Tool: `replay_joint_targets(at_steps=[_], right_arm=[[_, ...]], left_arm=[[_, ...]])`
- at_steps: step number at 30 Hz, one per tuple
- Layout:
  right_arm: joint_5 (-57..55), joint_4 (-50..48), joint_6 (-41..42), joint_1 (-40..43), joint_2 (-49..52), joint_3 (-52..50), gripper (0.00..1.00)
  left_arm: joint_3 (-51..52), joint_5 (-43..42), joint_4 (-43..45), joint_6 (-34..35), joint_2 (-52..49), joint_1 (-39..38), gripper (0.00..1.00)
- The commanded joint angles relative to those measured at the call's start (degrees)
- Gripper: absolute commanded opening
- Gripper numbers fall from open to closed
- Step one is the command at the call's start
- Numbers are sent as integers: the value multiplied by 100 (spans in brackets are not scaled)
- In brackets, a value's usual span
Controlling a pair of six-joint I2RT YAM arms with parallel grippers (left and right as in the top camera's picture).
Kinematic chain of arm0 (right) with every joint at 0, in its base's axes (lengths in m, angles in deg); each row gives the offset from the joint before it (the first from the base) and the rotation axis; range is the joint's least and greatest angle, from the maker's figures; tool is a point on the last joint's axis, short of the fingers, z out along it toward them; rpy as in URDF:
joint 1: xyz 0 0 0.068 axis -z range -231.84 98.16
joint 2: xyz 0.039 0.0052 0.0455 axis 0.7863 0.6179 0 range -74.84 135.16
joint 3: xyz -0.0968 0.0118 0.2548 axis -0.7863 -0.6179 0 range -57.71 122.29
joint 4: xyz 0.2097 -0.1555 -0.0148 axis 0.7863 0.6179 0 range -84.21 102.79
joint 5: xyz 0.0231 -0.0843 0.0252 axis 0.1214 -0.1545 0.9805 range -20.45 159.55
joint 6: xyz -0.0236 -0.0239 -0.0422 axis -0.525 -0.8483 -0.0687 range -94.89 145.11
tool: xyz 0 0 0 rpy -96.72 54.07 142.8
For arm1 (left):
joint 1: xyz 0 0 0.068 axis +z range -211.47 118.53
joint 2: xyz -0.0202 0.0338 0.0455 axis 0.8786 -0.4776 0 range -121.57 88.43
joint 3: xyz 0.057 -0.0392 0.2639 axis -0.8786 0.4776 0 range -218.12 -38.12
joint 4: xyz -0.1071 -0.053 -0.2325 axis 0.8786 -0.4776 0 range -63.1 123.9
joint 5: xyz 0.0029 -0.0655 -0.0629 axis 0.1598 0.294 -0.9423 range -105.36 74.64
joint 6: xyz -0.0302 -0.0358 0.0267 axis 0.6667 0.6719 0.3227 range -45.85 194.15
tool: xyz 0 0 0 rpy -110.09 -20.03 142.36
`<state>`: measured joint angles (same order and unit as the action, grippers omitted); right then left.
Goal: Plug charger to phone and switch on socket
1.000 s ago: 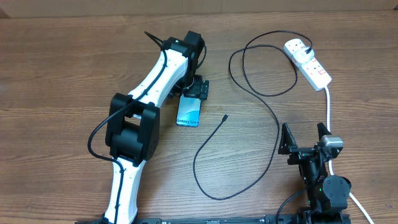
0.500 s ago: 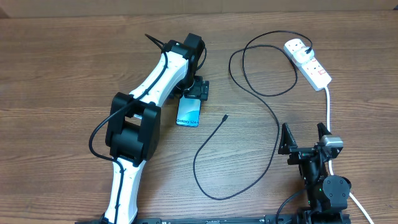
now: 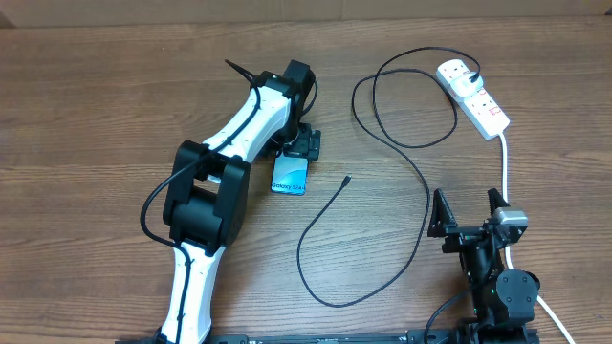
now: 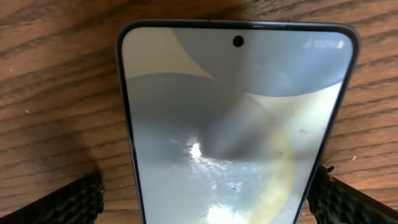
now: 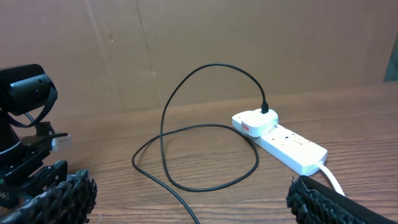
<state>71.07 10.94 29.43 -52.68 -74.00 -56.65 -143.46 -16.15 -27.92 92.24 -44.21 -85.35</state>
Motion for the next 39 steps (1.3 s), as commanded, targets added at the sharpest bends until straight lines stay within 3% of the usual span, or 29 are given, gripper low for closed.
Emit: replay_joint_targets(at_steps=[1, 39], right_arm=[[4, -39, 22, -28, -44, -59, 100], [4, -39, 22, -28, -44, -59, 100]], left_arm=[[103, -7, 26, 81, -87, -105, 100], [181, 210, -70, 184, -105, -153, 100]])
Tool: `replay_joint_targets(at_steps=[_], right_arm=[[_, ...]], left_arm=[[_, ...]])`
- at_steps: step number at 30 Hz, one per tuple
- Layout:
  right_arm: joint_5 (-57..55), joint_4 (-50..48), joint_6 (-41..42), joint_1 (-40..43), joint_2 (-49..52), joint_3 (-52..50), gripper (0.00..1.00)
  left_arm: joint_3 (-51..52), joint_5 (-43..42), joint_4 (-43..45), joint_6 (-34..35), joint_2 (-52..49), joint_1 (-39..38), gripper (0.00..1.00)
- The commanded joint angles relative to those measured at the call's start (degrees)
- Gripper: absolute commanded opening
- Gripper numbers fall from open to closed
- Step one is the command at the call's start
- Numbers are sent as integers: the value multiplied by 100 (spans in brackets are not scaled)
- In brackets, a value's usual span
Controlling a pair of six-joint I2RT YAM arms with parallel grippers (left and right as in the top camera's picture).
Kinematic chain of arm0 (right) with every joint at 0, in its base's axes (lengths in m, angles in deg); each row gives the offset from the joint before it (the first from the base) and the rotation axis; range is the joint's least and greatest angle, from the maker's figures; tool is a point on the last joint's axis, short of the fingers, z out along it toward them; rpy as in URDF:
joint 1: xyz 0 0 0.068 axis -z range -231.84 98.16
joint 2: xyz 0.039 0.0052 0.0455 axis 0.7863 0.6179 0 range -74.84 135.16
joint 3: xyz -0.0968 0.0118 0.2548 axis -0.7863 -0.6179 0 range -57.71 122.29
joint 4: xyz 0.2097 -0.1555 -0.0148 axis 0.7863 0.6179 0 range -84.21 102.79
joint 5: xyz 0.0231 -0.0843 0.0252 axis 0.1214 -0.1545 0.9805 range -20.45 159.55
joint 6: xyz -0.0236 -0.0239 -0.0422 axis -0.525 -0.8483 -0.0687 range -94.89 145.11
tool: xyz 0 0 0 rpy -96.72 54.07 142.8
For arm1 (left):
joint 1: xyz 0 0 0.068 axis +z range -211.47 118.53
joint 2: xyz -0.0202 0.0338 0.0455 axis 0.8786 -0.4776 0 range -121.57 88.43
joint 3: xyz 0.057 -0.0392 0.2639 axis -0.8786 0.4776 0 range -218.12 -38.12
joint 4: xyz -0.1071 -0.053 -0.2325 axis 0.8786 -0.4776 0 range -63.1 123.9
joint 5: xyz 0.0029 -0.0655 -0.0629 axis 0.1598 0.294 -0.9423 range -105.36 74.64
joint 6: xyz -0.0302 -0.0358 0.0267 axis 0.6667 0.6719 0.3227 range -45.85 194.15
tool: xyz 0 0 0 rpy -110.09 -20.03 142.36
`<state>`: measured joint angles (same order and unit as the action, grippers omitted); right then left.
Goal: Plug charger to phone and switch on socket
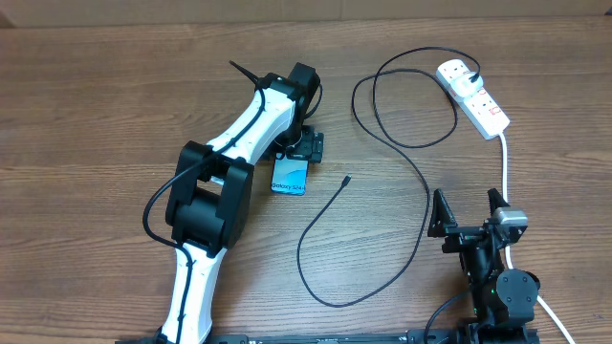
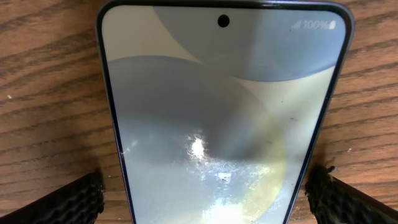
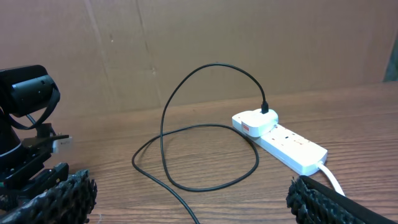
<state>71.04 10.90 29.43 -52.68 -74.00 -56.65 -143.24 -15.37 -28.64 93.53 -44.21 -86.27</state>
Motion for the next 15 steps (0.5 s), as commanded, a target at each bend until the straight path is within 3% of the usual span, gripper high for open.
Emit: replay_joint_targets(at_steps=[1, 15], right_arm=[[7, -35, 22, -28, -44, -59, 100], [7, -35, 22, -28, -44, -59, 100]], left_arm=[[160, 111, 7, 55, -109, -61, 100], [160, 17, 46, 35, -111, -35, 100]])
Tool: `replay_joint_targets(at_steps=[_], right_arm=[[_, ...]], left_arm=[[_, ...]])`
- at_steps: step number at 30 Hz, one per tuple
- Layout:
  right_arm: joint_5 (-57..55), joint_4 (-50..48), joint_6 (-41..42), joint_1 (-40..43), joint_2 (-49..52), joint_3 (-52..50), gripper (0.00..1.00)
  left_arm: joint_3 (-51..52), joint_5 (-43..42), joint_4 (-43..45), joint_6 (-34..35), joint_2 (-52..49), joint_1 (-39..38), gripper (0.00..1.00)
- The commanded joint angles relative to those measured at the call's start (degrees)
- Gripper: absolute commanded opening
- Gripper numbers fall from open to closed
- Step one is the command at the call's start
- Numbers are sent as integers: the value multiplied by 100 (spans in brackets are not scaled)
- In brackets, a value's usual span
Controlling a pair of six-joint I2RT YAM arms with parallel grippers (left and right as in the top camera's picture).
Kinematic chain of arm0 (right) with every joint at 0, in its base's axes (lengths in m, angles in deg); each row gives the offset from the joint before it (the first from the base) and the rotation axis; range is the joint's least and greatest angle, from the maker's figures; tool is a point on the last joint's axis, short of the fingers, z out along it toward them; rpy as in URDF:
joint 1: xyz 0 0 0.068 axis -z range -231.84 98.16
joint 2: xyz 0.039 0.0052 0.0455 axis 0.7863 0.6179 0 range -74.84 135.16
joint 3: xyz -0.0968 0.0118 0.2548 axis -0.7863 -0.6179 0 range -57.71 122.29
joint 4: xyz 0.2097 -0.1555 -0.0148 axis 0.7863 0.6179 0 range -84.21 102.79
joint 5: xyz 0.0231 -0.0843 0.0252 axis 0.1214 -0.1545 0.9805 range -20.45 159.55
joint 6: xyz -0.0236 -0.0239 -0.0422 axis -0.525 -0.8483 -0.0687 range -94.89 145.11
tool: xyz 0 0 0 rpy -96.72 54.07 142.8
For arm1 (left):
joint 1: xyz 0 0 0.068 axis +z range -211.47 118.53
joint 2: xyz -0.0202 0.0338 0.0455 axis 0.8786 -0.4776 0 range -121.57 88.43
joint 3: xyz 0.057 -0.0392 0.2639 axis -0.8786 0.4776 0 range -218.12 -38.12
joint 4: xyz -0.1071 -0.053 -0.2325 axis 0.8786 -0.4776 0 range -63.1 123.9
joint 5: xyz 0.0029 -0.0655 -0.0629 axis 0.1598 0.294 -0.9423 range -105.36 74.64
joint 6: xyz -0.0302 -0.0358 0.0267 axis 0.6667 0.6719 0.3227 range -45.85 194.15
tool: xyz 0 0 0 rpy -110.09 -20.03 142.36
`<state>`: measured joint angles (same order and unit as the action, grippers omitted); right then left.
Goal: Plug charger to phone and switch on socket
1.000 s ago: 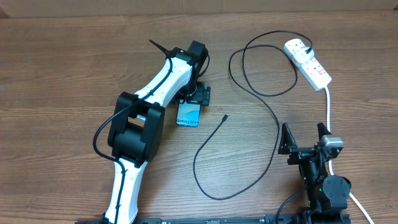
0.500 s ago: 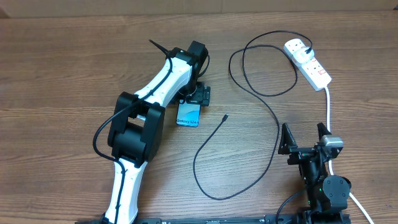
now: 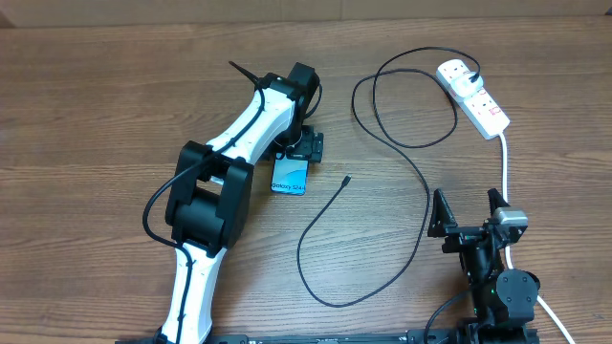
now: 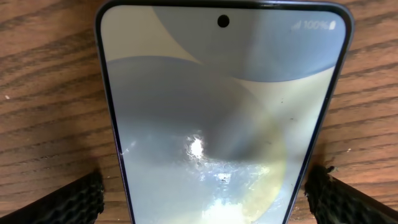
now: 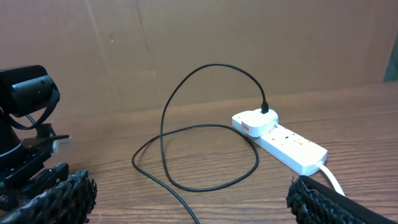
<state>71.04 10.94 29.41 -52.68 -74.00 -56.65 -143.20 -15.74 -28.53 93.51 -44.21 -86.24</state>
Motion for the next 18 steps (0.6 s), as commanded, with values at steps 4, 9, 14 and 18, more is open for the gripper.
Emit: replay_joint_targets(at_steps=[4, 9, 14, 18], right_arm=[[9, -39, 24, -28, -44, -59, 100], [7, -39, 24, -28, -44, -59, 100], [7, -39, 24, -28, -44, -59, 100], [7, -39, 24, -28, -44, -59, 100]], left_arm=[[155, 52, 37, 37, -111, -37, 98], [155, 52, 35, 37, -111, -35, 98], [155, 52, 35, 37, -111, -33, 91], [155, 52, 28, 37, -111, -33, 89]])
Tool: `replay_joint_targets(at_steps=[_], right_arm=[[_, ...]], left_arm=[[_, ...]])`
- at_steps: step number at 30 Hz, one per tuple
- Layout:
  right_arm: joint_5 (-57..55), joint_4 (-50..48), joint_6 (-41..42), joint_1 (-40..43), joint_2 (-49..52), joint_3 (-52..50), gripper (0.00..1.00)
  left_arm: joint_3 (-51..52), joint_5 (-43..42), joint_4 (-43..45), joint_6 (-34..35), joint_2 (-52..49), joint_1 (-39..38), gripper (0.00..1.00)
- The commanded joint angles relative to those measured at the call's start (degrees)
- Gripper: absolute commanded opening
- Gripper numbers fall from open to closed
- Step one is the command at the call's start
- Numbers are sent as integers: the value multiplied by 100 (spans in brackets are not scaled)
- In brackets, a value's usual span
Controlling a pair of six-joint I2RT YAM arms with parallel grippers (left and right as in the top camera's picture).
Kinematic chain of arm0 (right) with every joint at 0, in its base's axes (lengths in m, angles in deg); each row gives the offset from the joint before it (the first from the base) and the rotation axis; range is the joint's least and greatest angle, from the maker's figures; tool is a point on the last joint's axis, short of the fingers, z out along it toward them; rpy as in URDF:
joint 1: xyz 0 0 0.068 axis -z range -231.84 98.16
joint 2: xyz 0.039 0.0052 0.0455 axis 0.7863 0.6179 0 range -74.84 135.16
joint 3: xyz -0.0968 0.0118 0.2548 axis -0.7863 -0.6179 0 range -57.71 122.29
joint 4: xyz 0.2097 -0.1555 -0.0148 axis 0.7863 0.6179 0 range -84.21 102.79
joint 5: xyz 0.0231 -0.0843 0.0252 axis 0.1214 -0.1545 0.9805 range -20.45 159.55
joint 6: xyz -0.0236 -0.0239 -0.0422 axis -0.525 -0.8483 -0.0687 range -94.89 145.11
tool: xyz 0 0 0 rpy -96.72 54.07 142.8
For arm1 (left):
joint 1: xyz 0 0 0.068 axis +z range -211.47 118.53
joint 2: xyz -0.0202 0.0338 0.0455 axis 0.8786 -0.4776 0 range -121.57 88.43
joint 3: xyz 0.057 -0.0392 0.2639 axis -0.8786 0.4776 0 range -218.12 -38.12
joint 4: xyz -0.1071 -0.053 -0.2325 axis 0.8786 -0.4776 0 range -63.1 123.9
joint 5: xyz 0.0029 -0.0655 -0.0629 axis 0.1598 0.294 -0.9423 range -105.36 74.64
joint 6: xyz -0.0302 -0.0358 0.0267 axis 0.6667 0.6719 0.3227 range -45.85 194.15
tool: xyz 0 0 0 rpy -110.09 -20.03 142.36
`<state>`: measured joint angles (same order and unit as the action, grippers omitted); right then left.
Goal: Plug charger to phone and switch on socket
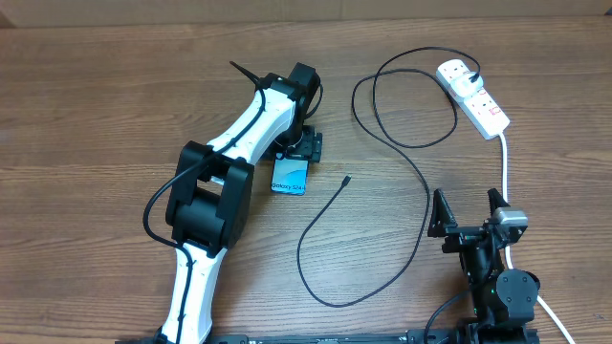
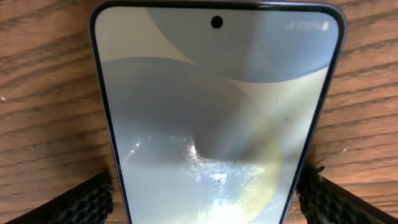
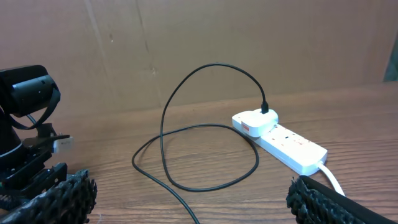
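Observation:
The phone (image 1: 291, 175) lies face up on the table, its screen lit and filling the left wrist view (image 2: 214, 124). My left gripper (image 2: 205, 208) straddles the phone's lower part, with its black pads (image 2: 84, 202) against the two long edges. The black charger cable (image 1: 421, 182) runs from a white adapter (image 1: 454, 72) plugged into the white power strip (image 1: 481, 103). Its free plug end (image 1: 345, 179) lies loose on the wood just right of the phone. My right gripper (image 3: 193, 199) stands open near the front right, holding nothing.
The cable makes a big loop (image 3: 186, 118) left of the power strip and a second curve (image 1: 320, 272) toward the front. The strip's white lead (image 1: 505, 162) runs down past my right arm. A cardboard wall (image 3: 205, 37) stands behind the table.
The left gripper's pads have drawn in from a little outside the phone's edges to lie against them. The phone sits slightly further left in the wrist view. The right arm has not moved.
The left gripper hovered open over the phone with its pads wide apart. The phone then filled more of the wrist view, the pads still apart. Now the pads are against its sides. The cable, power strip and right arm stayed put throughout.

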<state>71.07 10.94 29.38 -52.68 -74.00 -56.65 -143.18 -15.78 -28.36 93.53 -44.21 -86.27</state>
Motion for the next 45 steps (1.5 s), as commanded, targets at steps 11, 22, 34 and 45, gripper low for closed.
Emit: replay_joint_targets(at_steps=[11, 22, 34, 45], right_arm=[[4, -39, 26, -28, -44, -59, 100], [4, -39, 26, -28, -44, -59, 100], [4, -39, 26, -28, -44, -59, 100], [7, -39, 26, -28, -44, -59, 100]], left_arm=[[153, 57, 15, 35, -111, -31, 85], [153, 59, -2, 35, -111, -31, 78], [153, 59, -11, 35, -111, -31, 74], [142, 37, -166, 37, -109, -31, 74]])
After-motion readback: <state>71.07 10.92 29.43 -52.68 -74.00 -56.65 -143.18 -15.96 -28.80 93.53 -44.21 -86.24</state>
